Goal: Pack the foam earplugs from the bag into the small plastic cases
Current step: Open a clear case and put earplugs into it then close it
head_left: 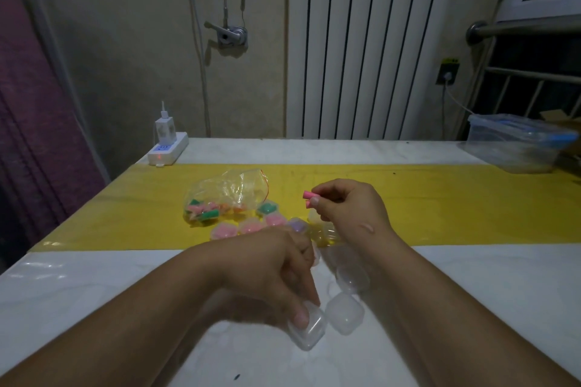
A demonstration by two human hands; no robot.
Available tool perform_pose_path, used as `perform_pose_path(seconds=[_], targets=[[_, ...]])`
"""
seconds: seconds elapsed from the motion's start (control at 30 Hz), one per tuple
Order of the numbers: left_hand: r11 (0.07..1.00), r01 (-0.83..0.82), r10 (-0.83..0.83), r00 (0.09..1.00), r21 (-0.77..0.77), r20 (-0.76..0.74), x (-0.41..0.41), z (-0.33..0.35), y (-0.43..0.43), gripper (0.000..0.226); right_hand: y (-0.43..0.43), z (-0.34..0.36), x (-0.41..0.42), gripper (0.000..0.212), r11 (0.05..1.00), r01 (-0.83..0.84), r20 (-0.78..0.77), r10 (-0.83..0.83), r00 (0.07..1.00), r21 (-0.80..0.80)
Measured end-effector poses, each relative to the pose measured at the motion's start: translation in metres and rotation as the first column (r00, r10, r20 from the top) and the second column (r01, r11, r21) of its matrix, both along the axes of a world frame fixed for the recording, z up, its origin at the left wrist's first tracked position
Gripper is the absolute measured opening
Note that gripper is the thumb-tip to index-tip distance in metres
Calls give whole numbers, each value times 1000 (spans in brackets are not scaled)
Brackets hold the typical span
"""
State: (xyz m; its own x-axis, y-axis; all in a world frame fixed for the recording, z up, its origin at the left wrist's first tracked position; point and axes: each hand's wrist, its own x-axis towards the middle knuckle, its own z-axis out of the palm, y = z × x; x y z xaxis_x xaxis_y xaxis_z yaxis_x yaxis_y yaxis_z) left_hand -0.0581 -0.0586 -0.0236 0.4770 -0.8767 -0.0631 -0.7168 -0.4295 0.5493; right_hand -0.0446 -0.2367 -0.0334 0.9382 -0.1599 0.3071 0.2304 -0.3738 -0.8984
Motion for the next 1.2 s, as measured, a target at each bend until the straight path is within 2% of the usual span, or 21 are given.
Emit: perform_pose_path(seconds=[0.1,0.17,0.23,0.33,0.67,0.73,0.8,0.9,1.0,1.07,1.2], targets=[[998,-47,45,998,-52,-38,0,3,4,28,1,1,-2,9,1000,-3,12,3,1000,4],[979,-155,143,985,-130,-92,3,5,10,27,2,4,-4,12,1000,3,13,-3,1000,-2],[934,-280,237,951,-221,-199,5,6,17,31,3,6,-7,11,1000,6,7,-6,1000,-3],[854,-390,277,901,-343,-333,8,4,25,32,3,9,-10,2,1000,-9,-6,9,1000,2],[698,-550,358,822,-458,-442,13,6,28,32,9,15,-18,10,995,-76,-71,81,994,71],[662,-571,365,811,-486,-456,12,6,28,30,10,14,-17,18,992,-104,-68,109,992,71],[621,-602,389,793,-502,-468,12,7,27,28,11,13,-17,28,990,-130,-90,134,987,55],[556,-643,427,765,-527,-482,12,8,25,27,14,14,-19,29,990,-136,-130,141,981,44],[469,-687,469,726,-555,-503,13,9,23,28,19,15,-22,33,985,-144,-151,158,976,100],[425,-720,450,694,-548,-562,13,9,23,27,20,15,-23,32,979,-160,-153,179,972,127],[411,-725,403,688,-552,-604,12,9,23,22,21,16,-26,16,975,-195,-140,210,968,111]])
